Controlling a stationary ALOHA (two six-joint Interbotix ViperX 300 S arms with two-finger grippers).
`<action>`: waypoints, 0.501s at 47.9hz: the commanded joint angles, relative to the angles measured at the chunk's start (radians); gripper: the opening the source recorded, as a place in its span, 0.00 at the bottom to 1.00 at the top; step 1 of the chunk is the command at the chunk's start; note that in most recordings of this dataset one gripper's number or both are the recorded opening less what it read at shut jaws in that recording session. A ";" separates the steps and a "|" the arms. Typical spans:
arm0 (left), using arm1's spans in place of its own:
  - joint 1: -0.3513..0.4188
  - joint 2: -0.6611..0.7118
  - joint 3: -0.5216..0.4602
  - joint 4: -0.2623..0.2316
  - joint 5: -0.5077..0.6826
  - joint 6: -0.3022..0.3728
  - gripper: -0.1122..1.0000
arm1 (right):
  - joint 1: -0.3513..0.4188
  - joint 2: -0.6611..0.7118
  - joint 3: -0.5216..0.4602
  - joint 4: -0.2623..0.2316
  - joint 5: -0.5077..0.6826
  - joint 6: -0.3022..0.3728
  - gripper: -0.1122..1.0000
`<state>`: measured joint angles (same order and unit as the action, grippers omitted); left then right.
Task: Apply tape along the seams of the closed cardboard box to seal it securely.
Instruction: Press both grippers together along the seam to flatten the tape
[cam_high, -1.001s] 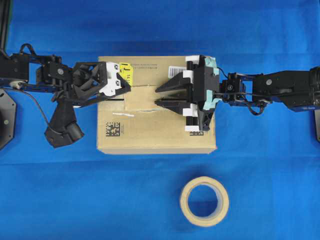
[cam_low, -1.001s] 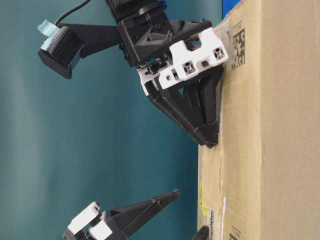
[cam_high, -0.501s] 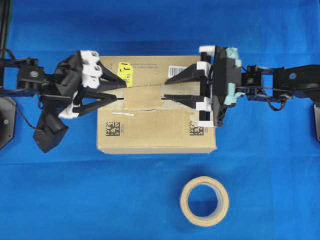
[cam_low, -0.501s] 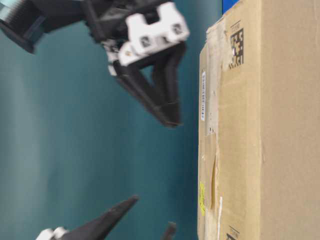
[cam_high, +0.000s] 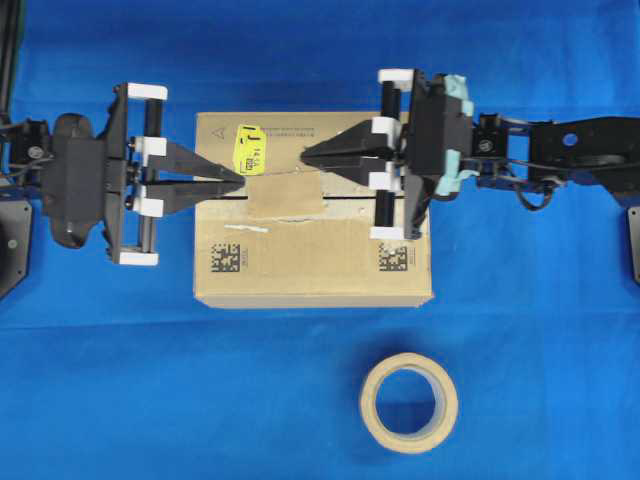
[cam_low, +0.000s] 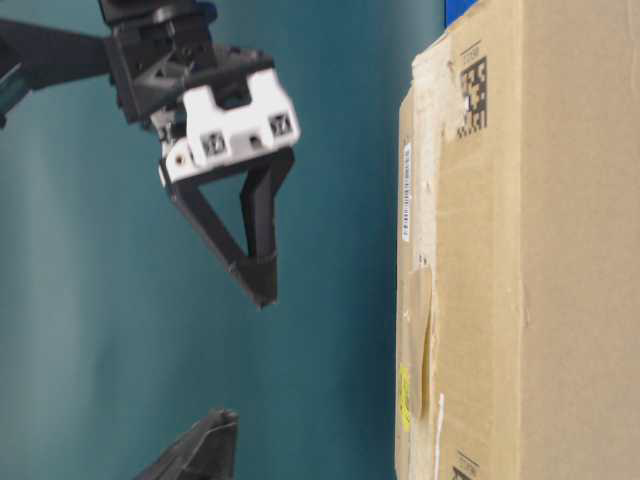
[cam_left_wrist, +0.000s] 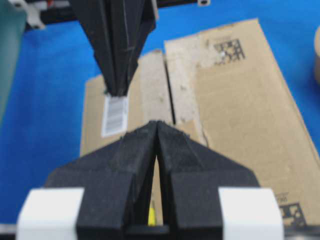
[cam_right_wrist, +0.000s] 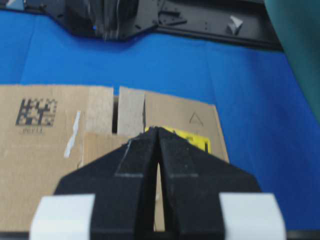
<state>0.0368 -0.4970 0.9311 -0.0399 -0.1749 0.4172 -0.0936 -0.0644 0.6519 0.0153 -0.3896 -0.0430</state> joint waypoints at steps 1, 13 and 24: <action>-0.005 0.017 -0.018 0.000 -0.023 -0.008 0.10 | 0.002 0.002 -0.038 -0.005 -0.006 -0.002 0.10; -0.005 0.109 -0.041 0.000 -0.106 -0.049 0.10 | -0.002 0.066 -0.078 -0.005 -0.011 -0.002 0.10; 0.005 0.244 -0.060 0.000 -0.170 -0.143 0.10 | -0.002 0.150 -0.127 -0.005 -0.009 0.006 0.10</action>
<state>0.0353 -0.2807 0.8989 -0.0399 -0.3252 0.2899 -0.0936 0.0859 0.5599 0.0107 -0.3912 -0.0399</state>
